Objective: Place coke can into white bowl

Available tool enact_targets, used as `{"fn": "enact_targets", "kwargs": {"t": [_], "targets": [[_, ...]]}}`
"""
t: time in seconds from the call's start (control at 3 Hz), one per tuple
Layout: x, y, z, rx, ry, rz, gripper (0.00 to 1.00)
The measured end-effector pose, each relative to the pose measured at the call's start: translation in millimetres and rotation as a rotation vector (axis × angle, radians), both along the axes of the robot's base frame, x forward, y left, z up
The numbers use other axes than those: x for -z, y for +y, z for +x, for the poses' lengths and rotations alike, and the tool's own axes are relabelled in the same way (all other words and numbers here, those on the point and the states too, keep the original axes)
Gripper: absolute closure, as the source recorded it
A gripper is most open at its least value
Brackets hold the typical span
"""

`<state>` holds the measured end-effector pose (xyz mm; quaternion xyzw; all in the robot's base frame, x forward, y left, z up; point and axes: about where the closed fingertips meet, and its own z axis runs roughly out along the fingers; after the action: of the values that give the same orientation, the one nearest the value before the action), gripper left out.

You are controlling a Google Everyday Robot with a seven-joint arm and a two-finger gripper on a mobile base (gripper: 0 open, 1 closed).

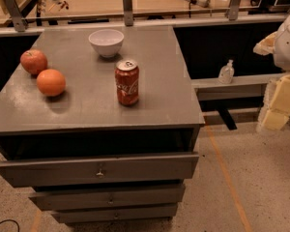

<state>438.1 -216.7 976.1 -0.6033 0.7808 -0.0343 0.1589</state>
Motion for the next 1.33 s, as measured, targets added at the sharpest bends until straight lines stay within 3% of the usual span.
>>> {"fn": "enact_targets", "kwargs": {"t": [0.33, 0.67, 1.0, 1.33], "targets": [[0.0, 0.0, 0.0, 0.000, 0.000, 0.000, 0.00], [-3.2, 13.1, 15.9, 0.003, -0.045, 0.093, 0.00], [9.7, 47.1, 66.1, 0.040, -0.111, 0.372, 0.00], [20.5, 75.2, 104.7, 0.052, -0.148, 0.574, 0.00]]}}
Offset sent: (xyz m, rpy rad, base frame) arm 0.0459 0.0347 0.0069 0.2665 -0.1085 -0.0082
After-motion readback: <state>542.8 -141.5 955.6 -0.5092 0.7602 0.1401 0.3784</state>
